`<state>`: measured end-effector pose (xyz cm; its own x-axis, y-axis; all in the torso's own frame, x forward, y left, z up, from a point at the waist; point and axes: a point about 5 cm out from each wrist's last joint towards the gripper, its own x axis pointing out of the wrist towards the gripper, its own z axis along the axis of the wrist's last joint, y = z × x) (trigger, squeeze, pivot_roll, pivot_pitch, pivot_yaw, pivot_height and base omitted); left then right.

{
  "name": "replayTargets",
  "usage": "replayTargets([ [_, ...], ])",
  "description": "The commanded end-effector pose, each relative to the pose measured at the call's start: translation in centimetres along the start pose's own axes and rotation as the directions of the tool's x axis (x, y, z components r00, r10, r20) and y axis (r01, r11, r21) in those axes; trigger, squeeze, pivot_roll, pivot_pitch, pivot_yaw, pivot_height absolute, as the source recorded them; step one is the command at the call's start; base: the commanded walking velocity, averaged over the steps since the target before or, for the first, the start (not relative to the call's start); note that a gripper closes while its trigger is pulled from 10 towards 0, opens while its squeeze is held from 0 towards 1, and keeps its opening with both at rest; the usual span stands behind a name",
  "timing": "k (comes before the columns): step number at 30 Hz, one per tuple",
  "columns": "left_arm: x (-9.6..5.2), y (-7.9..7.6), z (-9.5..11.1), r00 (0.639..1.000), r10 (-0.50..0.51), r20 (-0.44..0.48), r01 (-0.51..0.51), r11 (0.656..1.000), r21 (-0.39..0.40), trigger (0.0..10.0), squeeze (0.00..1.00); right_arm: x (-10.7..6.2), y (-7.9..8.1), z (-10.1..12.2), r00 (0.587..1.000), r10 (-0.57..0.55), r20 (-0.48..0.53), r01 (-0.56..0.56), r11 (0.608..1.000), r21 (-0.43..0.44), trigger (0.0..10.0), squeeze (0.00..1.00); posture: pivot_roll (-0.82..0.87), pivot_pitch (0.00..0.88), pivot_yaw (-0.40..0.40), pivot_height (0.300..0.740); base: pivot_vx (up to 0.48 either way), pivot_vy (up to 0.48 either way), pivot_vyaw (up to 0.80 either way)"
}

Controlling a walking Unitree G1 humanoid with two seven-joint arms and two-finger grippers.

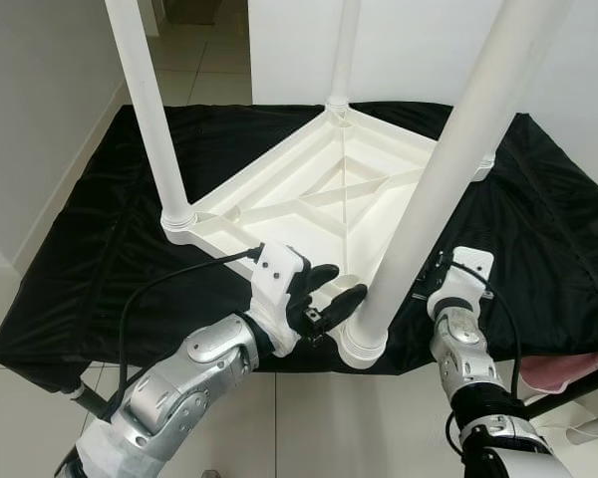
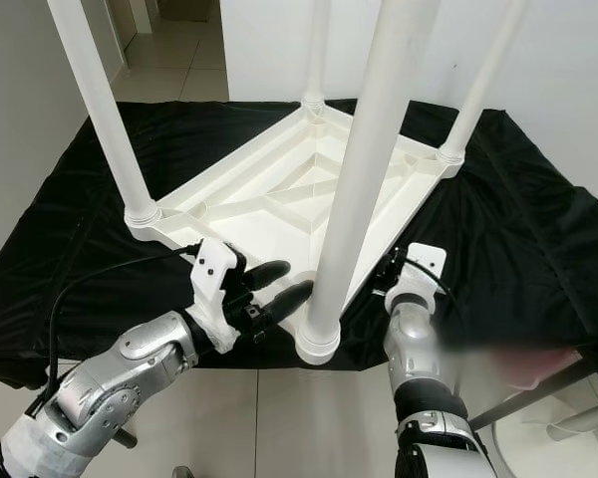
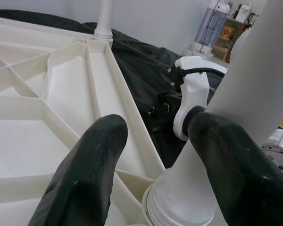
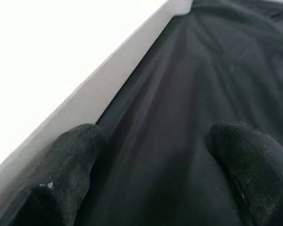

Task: Building children table

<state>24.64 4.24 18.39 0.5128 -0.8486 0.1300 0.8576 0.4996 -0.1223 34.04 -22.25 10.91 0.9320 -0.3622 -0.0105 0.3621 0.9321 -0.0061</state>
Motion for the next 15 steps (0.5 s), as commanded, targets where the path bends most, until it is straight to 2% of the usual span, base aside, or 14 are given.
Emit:
replayTargets([
  [1, -0.2, -2.4, 0.5, 0.897, -0.443, 0.006, 0.443, 0.897, 0.009, 10.0, 0.0, 0.5, -1.0, 0.1, 1.0, -0.026, -0.004, 0.026, 1.0, 0.0, 10.0, 0.0, -0.02, 0.081, -0.013, 0.74, 0.0, 0.0, 0.0],
  [2, -0.1, -2.6, 0.6, 0.891, -0.454, 0.011, 0.454, 0.891, 0.004, 10.0, 0.0, 1.0, -1.7, 0.4, 1.0, -0.029, -0.005, 0.029, 1.0, -0.009, 10.0, 0.0, -0.03, 0.083, -0.012, 0.74, 0.0, 0.0, 0.0],
  [8, 0.4, -3.4, 1.0, 0.877, -0.48, 0.032, 0.48, 0.877, -0.012, 10.0, 0.0, 2.7, -3.1, 2.0, 1.0, -0.011, -0.004, 0.011, 0.999, -0.03, 10.0, 0.0, -0.04, 0.089, -0.003, 0.74, 0.0, 0.0, 0.0],
  [11, 0.6, -3.6, 1.1, 0.873, -0.487, 0.037, 0.487, 0.873, -0.015, 10.0, 0.0, 3.1, -3.0, 2.5, 1.0, 0.014, -0.004, -0.014, 0.999, -0.035, 10.0, 0.0, -0.04, 0.089, -0.002, 0.74, 0.0, 0.0, 0.0],
  [15, 0.7, -3.9, 1.3, 0.867, -0.496, 0.048, 0.497, 0.868, -0.016, 10.0, 0.0, 3.4, -1.7, 2.6, 0.994, 0.11, -0.025, -0.111, 0.993, -0.039, 10.0, 0.0, -0.03, 0.092, -0.002, 0.74, 0.0, 0.0, 0.0],
])
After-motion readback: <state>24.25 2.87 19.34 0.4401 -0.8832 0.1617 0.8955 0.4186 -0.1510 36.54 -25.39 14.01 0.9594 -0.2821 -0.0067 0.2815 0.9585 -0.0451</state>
